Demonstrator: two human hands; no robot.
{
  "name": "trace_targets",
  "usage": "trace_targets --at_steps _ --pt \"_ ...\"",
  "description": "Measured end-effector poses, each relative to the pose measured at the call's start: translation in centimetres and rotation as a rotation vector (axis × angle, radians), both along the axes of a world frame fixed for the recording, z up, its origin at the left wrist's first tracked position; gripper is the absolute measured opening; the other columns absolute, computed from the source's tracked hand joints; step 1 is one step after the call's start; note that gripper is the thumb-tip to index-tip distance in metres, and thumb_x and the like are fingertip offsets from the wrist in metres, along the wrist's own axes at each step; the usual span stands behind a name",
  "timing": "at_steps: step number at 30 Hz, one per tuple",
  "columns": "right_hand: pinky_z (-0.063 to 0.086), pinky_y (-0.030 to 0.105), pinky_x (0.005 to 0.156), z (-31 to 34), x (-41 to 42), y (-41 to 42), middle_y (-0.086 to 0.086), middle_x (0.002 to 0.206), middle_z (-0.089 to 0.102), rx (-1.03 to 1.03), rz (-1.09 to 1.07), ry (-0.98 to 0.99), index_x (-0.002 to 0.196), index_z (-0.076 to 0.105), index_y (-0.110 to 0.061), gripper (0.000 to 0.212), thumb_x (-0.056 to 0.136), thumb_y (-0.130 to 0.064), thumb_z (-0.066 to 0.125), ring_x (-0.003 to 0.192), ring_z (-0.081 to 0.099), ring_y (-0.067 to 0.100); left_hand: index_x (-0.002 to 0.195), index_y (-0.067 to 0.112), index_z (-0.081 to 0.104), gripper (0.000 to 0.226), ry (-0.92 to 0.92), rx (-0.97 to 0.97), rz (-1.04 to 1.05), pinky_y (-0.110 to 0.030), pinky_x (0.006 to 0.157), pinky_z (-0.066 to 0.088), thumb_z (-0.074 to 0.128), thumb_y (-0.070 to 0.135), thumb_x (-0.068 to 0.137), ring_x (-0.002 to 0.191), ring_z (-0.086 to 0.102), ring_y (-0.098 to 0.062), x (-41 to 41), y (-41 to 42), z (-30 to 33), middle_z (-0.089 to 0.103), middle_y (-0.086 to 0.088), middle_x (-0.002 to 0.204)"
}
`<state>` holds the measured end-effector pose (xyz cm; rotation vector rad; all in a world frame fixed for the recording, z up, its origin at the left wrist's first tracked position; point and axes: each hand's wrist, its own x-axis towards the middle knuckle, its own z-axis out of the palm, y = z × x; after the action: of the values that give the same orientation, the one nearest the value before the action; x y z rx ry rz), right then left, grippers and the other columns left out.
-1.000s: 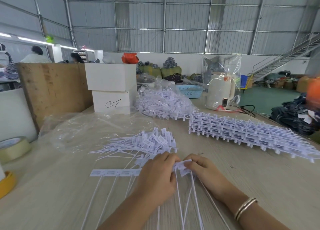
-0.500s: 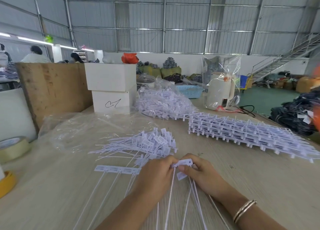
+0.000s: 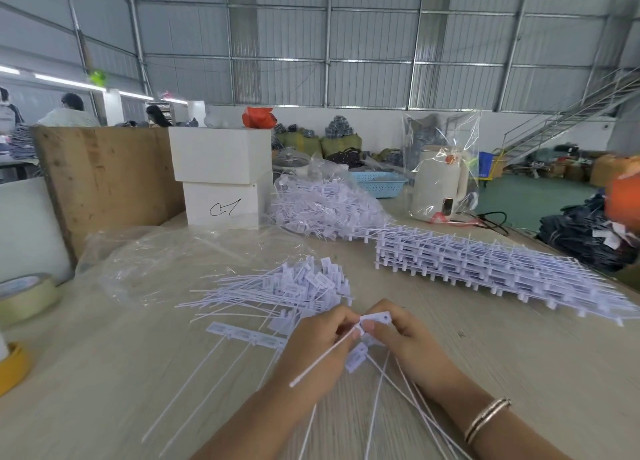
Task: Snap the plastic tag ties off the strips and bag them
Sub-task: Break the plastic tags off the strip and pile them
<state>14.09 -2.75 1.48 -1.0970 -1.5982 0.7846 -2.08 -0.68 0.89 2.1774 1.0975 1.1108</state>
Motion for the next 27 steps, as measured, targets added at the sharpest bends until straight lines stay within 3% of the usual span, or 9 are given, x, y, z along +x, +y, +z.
trace_targets --at_steps 4,9,10,12,15,17,21,24,27 --pt "0.044 0.020 0.067 -0.3 0.3 0.3 0.011 0.077 0.058 -0.081 0.070 0.147 0.080 0.062 -0.004 0.014 0.084 -0.018 0.061 0.074 0.054 0.019 0.082 0.039 0.060 0.019 -0.059 -0.050 -0.033 -0.008 0.059 0.043 0.061 0.022 0.090 0.071 0.061 0.004 0.1 -0.1 0.2 0.067 0.012 0.077" --pt "0.054 0.029 0.069 0.2 1.2 0.6 0.009 0.097 0.071 -0.159 0.125 0.535 0.070 0.066 -0.017 0.014 0.079 -0.025 0.060 0.084 0.067 0.019 0.081 0.030 0.061 0.012 -0.192 -0.118 -0.009 -0.006 0.060 0.044 0.062 0.021 0.089 0.071 0.062 0.005 -0.6 0.2 0.4 0.068 0.015 0.078" --pt "0.053 0.026 0.068 0.2 1.6 0.6 0.005 0.093 0.071 -0.162 0.089 0.495 0.072 0.068 -0.016 0.015 0.078 -0.027 0.062 0.082 0.067 0.016 0.082 0.030 0.061 0.011 -0.184 -0.114 -0.013 -0.006 0.062 0.044 0.061 0.021 0.090 0.073 0.061 0.005 -0.8 0.2 0.4 0.067 0.015 0.078" --pt "0.046 0.027 0.073 -0.1 1.9 0.7 0.003 0.083 0.065 -0.138 0.009 0.176 0.083 0.067 -0.008 0.023 0.082 -0.031 0.065 0.079 0.061 0.018 0.089 0.029 0.061 0.008 -0.081 -0.050 0.002 -0.012 0.070 0.047 0.062 0.022 0.090 0.080 0.061 0.005 -1.1 0.2 0.1 0.067 0.015 0.083" --pt "0.035 0.032 0.091 -0.9 1.3 1.2 -0.011 0.091 0.058 -0.063 -0.141 -0.424 0.085 0.061 -0.022 0.010 0.090 -0.031 0.057 0.092 0.052 0.006 0.103 0.025 0.060 0.013 0.127 0.106 0.078 -0.023 0.082 0.047 0.058 0.021 0.090 0.096 0.056 0.001 -0.9 0.1 -0.5 0.063 0.012 0.101" --pt "0.026 0.033 0.098 -0.9 0.7 1.3 -0.018 0.101 0.052 -0.027 -0.193 -0.638 0.091 0.056 -0.031 0.002 0.089 -0.032 0.055 0.100 0.044 0.002 0.108 0.024 0.058 0.019 0.190 0.179 0.117 -0.024 0.083 0.044 0.056 0.019 0.090 0.099 0.054 -0.004 -0.7 0.1 -0.5 0.061 0.010 0.106" --pt "0.020 0.031 0.102 -0.7 0.5 1.1 -0.023 0.116 0.047 -0.056 -0.208 -0.640 0.108 0.048 -0.039 0.019 0.091 -0.034 0.053 0.109 0.040 -0.001 0.110 0.022 0.059 0.022 0.258 0.260 0.159 -0.027 0.082 0.043 0.055 0.016 0.089 0.101 0.054 -0.010 -0.7 0.2 -0.1 0.057 0.008 0.110" --pt "0.016 0.027 0.099 -0.2 0.2 0.6 -0.027 0.114 0.049 -0.011 -0.225 -0.497 0.101 0.050 -0.046 0.014 0.094 -0.035 0.049 0.112 0.039 -0.005 0.111 0.021 0.060 0.023 0.280 0.290 0.182 -0.025 0.082 0.043 0.055 0.015 0.089 0.101 0.053 -0.009 -0.7 0.3 0.1 0.052 0.008 0.111" --pt "0.016 0.028 0.095 0.0 -0.4 0.2 -0.027 0.105 0.051 0.058 -0.250 -0.533 0.092 0.054 -0.047 0.009 0.093 -0.042 0.047 0.110 0.037 -0.006 0.111 0.019 0.060 0.024 0.307 0.314 0.175 -0.022 0.078 0.040 0.056 0.014 0.089 0.097 0.052 -0.011 -0.2 0.2 0.2 0.049 0.005 0.108"
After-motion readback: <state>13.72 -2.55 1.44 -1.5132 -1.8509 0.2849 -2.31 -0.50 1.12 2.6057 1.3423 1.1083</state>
